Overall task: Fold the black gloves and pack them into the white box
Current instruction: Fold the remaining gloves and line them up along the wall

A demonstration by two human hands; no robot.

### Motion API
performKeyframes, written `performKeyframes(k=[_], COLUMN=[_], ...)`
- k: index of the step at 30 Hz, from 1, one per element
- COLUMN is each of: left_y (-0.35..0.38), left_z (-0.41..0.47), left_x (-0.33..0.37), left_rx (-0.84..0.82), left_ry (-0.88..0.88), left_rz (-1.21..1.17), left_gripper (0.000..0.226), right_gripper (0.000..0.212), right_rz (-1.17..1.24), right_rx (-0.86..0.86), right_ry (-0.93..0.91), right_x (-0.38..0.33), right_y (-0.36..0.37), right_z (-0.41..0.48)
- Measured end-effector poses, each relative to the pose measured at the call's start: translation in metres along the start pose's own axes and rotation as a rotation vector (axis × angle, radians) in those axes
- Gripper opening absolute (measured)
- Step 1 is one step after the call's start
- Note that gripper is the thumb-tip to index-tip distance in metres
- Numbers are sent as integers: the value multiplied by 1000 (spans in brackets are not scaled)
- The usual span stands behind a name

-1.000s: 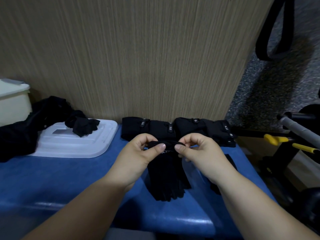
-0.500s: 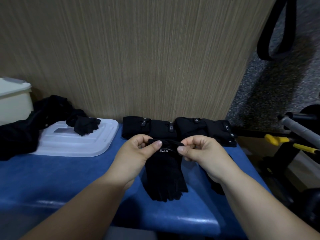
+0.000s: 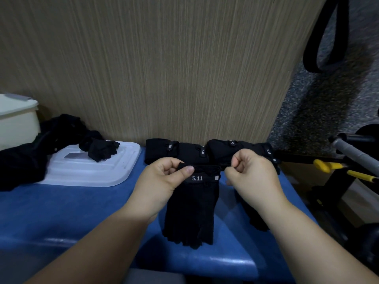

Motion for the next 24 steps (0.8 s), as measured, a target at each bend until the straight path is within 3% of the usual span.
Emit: performKeyframes(k=[3, 6, 8, 11, 13, 15, 19, 21, 24], left_y=[-3, 1, 2, 5, 7, 8, 5, 3, 0], left_z=[1, -1, -2, -2, -2, -2, -2, -2, -2], left_x=[2, 0, 1, 2, 3, 4, 7, 9, 11], left_rx=[10, -3, -10, -38, -66, -81, -71, -63, -11], left_ry=[-16, -41, -46, -61, -61, -52, -22, -6, 15], left_rz=[-42, -71, -81, -111, -115, -106, -89, -80, -68], left_gripper=[4, 5, 5, 8, 12, 15, 17, 16, 12], right_gripper=[15, 16, 9, 39, 44, 36, 4, 1, 7], right_rz=[388, 441, 425, 302, 230, 223, 325, 345, 412], right_rx=[-234, -470, -431, -255, -177, -204, -415, -459, -378], right_ry=[230, 177, 117, 62, 26, 27, 123, 151, 183], right_x=[8, -1, -6, -4, -4, -6, -10, -10, -7], right_y=[14, 31, 30, 22, 16, 17, 30, 33, 30], right_z=[-4, -17, -17, -11, -8, -9, -20, -22, -18])
Point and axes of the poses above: each hand's wrist, its own z-axis towards the middle knuckle, its own y-axis out of the palm, x = y × z, the point moved 8 cm from there along z, towards the middle knuckle, and after that the axes turned 10 degrees about x, right-handed, at the moved point
